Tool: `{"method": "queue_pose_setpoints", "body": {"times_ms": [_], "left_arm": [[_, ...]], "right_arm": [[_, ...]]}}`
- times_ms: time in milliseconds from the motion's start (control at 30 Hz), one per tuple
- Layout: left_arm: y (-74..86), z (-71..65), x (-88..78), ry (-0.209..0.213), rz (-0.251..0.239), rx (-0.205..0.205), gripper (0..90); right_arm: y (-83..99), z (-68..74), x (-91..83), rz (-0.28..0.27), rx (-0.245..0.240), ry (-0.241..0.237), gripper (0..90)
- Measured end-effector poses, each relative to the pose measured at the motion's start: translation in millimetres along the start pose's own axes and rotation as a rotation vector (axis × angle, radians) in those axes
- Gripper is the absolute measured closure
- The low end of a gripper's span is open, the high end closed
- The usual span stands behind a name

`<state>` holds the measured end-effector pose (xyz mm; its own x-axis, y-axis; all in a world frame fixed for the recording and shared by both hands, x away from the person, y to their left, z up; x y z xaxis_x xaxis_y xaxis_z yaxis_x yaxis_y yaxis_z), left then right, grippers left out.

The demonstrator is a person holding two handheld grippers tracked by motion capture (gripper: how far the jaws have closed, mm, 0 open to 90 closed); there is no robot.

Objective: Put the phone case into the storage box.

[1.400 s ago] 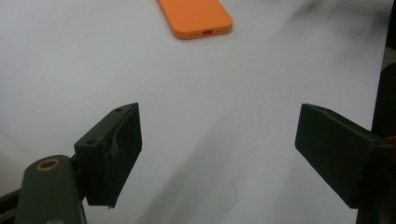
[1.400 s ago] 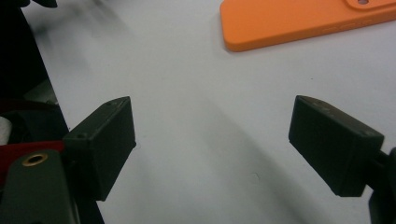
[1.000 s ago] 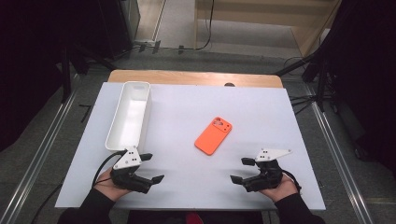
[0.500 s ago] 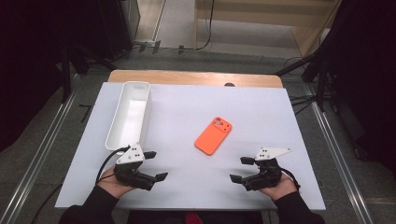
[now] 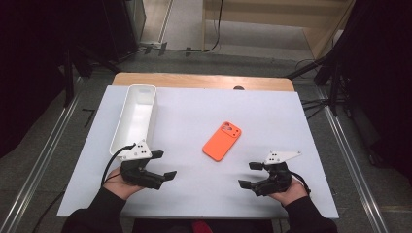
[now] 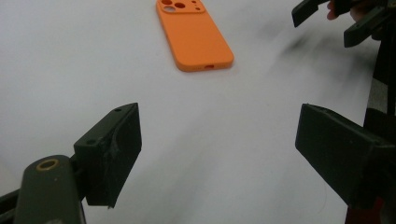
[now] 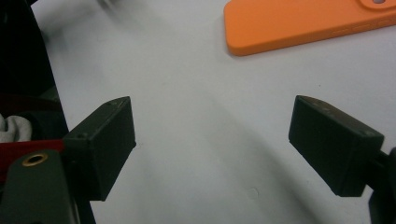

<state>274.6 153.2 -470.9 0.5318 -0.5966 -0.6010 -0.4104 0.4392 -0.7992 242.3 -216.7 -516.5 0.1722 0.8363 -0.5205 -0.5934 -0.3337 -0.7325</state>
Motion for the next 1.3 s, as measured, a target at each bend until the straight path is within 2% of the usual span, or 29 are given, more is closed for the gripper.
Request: {"method": "queue_pose_setpoints", "body": {"times_ms": [133, 233, 433, 733, 867, 933, 1300], "left_arm": [[-8.8, 1.8, 2.0, 0.009, -0.010, -0.014, 14.8], [-15.3, 4.6, 4.2, 0.008, -0.008, -0.017, 14.7], [-25.7, 1.9, 9.1, 0.002, 0.002, -0.014, 14.8], [-32.0, 2.1, 12.6, -0.019, -0.003, -0.025, 14.8], [-33.0, 4.5, 15.9, -0.031, 0.005, -0.033, 14.8], [-35.0, 4.8, 18.4, -0.026, 0.005, -0.050, 14.8], [-50.9, 2.6, 40.2, -0.040, 0.014, -0.059, 14.8]], "right_arm": [[0.9, -0.7, -0.8, -0.003, 0.007, 0.001, 13.5], [1.0, 0.8, -0.8, -0.008, -0.018, -0.008, 13.6], [1.4, 0.5, -1.2, -0.007, -0.019, -0.008, 13.5], [2.3, 0.7, 3.1, 0.001, -0.023, 0.002, 13.5], [0.7, -3.3, 3.8, -0.010, 0.000, 0.001, 13.6], [0.2, -3.7, 3.0, -0.017, 0.001, 0.005, 13.6], [-0.1, -2.1, 4.3, 0.006, -0.002, 0.025, 13.5]]}}
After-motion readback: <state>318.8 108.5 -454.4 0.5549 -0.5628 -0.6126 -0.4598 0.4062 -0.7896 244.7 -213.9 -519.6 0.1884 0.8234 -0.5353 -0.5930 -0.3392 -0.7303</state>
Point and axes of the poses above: each handheld gripper's, and its own axes: x roughly forward along the jaws, y roughly out of its underside, z roughly to its left, the point moved 3 cm from there along x, roughly forward along the jaws, and after that the axes turned 13 degrees about -y, right-handed, at the moved point
